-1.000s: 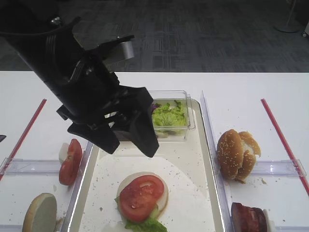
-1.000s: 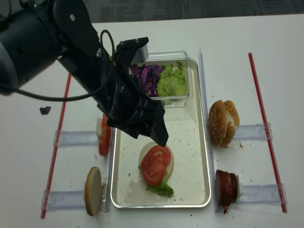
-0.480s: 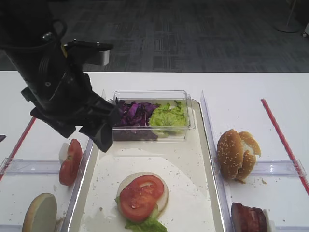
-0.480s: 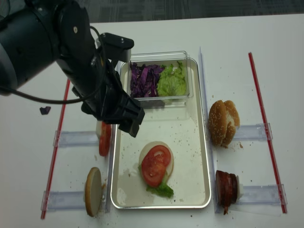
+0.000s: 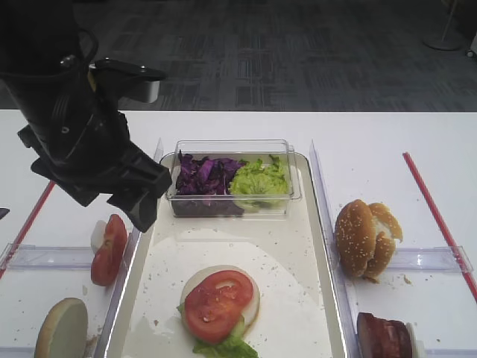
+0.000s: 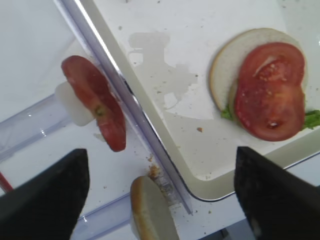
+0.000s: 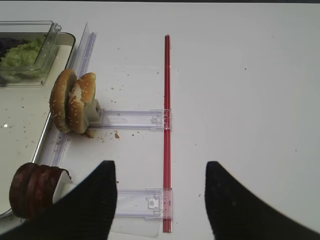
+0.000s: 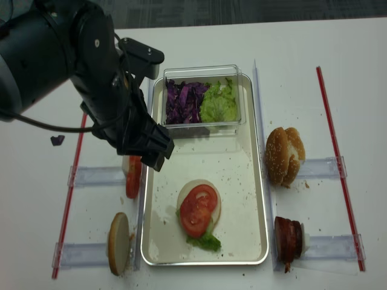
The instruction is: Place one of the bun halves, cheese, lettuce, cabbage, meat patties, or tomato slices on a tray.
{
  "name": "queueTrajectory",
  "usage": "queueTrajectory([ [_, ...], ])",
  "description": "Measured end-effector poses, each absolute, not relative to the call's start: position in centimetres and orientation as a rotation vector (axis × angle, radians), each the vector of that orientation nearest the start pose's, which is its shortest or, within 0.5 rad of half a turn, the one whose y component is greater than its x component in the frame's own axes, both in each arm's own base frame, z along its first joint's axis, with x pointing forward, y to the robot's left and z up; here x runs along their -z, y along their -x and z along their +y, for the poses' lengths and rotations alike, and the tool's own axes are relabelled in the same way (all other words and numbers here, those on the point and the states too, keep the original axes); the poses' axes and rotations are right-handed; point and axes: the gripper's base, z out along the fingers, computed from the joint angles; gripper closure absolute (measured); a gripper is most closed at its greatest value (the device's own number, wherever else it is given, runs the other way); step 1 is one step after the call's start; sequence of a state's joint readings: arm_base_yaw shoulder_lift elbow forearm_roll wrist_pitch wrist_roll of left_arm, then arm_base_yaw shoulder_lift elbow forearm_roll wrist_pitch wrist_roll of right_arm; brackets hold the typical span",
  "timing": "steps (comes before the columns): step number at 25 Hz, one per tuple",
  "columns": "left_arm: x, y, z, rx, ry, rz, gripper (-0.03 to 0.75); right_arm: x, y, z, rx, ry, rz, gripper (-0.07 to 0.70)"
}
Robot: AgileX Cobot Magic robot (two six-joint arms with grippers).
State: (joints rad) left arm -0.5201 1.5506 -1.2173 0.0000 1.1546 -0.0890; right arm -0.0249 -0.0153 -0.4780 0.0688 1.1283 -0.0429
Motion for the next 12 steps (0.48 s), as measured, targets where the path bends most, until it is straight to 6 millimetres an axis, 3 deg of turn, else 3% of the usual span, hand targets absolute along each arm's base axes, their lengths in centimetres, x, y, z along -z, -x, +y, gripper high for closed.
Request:
queueTrajectory([
  [5,-27.6,-26.9,-12.4,0.029,-0.516,2.937,0.170,-26.6,0.8,0.6,-0.043,0.025,2.117,0.204],
  [12,-27.6,-28.9,-5.8,-0.046,-0.196,2.981,0.170,-26.6,0.8,0.6,-0.043,0.025,2.117,0.204],
])
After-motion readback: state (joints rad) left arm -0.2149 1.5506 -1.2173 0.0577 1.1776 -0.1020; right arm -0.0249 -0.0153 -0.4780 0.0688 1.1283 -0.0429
